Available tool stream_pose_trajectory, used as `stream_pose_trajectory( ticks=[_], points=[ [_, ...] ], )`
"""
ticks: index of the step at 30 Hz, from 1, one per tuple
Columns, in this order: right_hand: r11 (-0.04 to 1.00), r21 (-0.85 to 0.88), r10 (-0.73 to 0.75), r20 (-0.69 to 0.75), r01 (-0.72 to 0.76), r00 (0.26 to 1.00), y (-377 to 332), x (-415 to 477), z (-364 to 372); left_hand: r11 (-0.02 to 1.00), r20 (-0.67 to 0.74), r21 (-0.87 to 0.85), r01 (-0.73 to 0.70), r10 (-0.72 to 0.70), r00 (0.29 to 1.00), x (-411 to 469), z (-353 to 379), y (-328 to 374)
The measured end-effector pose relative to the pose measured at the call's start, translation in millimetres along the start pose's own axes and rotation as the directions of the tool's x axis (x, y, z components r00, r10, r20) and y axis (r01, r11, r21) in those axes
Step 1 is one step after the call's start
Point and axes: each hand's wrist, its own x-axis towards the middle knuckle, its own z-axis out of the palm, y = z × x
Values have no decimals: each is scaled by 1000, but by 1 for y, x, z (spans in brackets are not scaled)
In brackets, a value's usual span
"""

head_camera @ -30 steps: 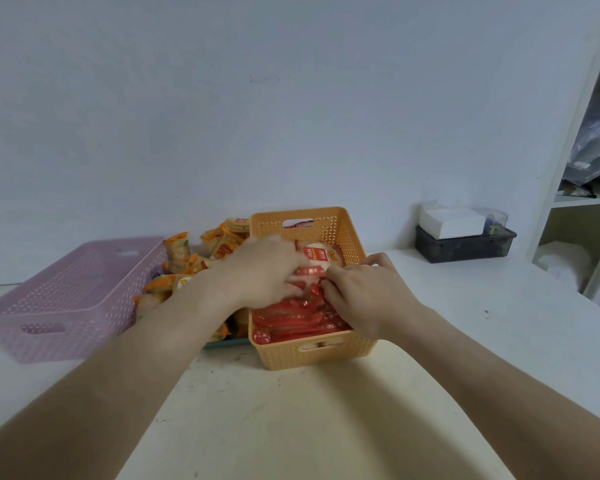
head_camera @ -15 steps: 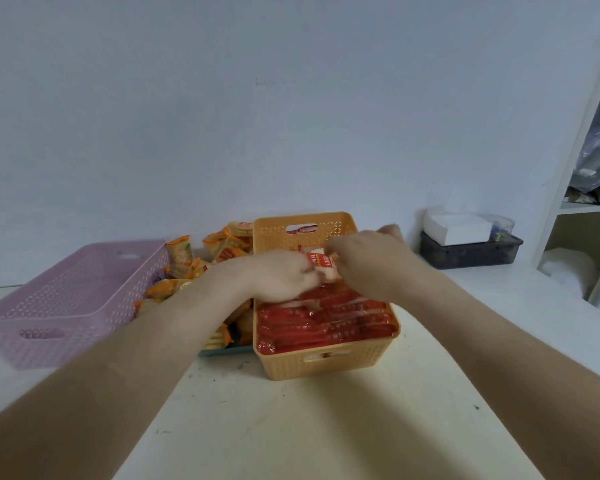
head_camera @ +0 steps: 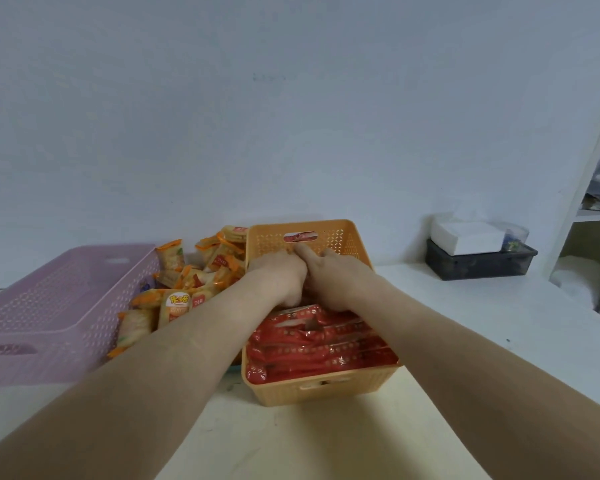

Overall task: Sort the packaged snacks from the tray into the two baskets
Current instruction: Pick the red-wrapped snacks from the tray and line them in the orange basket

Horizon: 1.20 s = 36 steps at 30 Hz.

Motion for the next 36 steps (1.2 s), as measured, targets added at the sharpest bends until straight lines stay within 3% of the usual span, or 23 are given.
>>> stream_pose_trajectory(
  ticks=[2,5,11,14,16,19,22,26,28,30,36],
  points=[
    [998,40,45,40,-47,998,-1,1,-2,991,-32,127,32,-29,999,0,1,0],
    [990,103,96,18,-97,995,-5,-1,-8,931,-218,363,35,48,975,-4,-1,-4],
    [987,-16,155,-206,-162,966,-6,-14,-27,975,-412,193,-108,180,893,-21,1,-30],
    [993,-40,95,-306,-113,947,-6,-21,-30,979,-475,125,-160,201,857,-32,0,-35],
    [998,8,69,-323,-70,944,-2,-26,-35,983,-462,44,-179,179,869,-39,1,-39],
    [991,116,88,-170,-69,981,6,-32,-44,963,-442,-132,-233,153,884,-48,5,-44],
    [995,76,72,0,-72,997,5,-37,-45,942,-492,-146,-304,198,848,-57,6,-45],
    [999,-35,19,143,-14,990,4,-52,-47,924,-415,-160,-346,255,873,-63,7,-46],
    [998,-14,-64,115,66,991,5,-61,-41,916,-360,-186,-355,273,892,-63,8,-47],
    [993,-3,-119,-4,119,993,6,-69,-34,925,-298,-162,-344,286,911,-63,8,-47],
    [996,52,-68,-118,74,991,15,-80,-15,939,-120,-57,-340,332,936,-66,5,-36]
  ],
)
